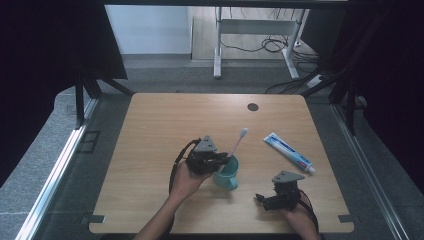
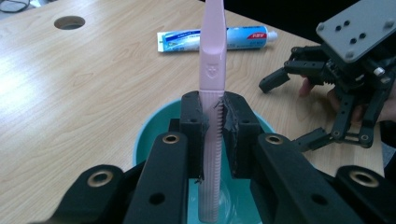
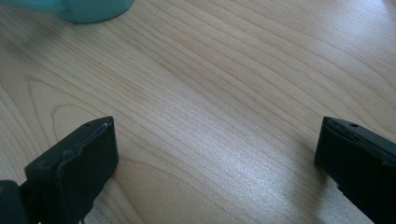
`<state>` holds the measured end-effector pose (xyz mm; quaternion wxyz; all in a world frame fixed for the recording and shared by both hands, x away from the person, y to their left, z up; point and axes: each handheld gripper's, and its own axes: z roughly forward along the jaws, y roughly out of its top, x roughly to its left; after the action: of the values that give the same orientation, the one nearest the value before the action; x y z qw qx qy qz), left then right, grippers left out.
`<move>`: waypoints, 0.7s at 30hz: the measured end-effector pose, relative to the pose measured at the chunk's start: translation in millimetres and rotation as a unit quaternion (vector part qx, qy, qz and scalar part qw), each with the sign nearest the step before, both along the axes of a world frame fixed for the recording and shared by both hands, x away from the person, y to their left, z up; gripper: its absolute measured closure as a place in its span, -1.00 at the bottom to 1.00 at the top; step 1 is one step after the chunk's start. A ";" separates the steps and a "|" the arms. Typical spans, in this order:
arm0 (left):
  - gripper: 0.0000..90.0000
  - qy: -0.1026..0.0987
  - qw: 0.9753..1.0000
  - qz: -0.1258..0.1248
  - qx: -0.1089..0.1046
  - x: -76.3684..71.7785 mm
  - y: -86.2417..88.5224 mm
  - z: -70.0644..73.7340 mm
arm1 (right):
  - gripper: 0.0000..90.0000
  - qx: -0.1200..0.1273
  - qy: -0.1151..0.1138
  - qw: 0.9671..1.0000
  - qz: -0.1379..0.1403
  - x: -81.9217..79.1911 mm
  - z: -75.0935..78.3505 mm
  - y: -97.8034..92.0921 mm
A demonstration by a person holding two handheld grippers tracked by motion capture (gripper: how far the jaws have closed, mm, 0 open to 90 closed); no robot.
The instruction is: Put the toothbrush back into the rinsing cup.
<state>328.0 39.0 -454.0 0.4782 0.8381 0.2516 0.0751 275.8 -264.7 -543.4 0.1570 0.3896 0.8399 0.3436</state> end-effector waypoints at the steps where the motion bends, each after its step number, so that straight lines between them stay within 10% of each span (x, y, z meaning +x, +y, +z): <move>1: 0.77 0.000 1.000 0.000 0.000 0.0 0.0 0.0 | -1.00 0.000 0.000 1.000 0.000 0.0 0.0 0.0; 21: 0.76 0.019 0.998 -0.006 0.061 -3.0 -14.9 -14.0 | -1.00 0.000 -0.001 1.000 0.000 0.0 -0.2 0.1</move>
<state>325.0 24.1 -468.1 0.4217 0.8685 0.2507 0.0717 275.8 -264.7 -543.6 0.1579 0.3893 0.8399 0.3436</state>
